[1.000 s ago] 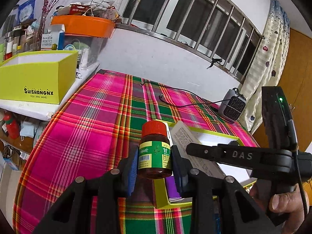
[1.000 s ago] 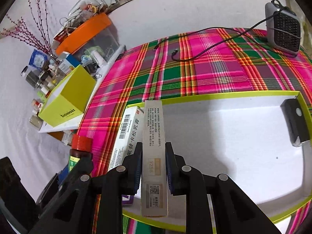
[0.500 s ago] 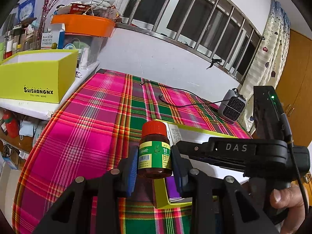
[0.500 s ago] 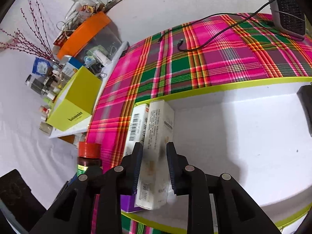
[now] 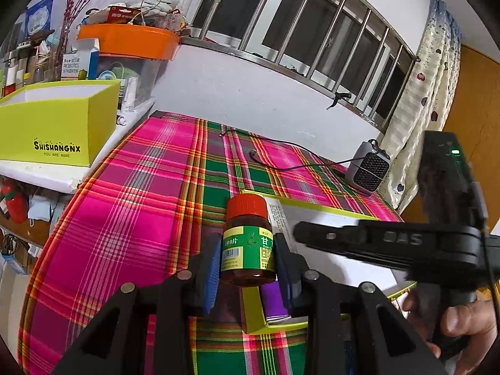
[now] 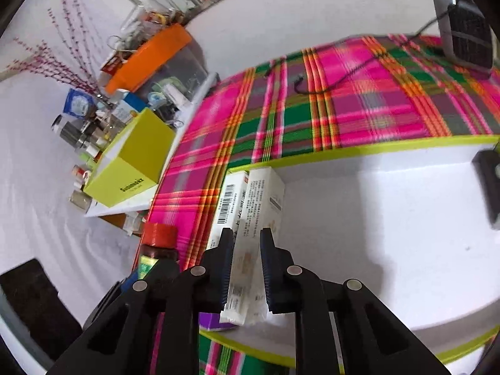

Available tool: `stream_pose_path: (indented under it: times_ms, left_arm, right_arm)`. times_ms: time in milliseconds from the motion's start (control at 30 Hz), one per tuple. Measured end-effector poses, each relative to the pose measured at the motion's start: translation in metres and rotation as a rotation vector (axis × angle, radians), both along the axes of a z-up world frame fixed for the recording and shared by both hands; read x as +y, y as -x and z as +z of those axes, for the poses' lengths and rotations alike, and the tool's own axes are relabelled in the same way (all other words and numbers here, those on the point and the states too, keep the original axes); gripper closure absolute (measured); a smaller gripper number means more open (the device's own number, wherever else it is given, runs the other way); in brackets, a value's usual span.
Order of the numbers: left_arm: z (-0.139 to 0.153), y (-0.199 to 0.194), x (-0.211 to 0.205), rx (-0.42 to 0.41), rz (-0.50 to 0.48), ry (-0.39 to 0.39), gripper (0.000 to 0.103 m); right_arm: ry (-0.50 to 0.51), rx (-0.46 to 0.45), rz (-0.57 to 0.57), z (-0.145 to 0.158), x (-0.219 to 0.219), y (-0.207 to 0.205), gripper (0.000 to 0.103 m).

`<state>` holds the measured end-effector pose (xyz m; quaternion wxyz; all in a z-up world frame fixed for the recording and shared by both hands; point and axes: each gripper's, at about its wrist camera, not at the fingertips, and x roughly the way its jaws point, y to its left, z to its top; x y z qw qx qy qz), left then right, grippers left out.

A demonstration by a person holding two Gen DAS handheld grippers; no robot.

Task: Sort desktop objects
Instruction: 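Carry the long white box into the yellow tray and open the right gripper, then carry the red-capped green-labelled bottle over the yellow tray with the left gripper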

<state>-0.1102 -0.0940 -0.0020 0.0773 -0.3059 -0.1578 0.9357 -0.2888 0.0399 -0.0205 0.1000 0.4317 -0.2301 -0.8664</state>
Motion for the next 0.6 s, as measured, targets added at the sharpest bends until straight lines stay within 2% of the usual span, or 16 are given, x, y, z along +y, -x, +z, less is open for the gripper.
stream_pose_path:
  times_ms: [333,600]
  left_arm:
    - [0.001,-0.002,0.009,0.021,-0.022,0.031,0.070]
    - [0.001,-0.002,0.018,0.021,-0.029,0.052,0.070]
  right_arm:
    - [-0.025,0.082,-0.007,0.014,0.040,-0.053,0.082]
    - [-0.059,0.127,-0.046,0.009,0.082,-0.085,0.082]
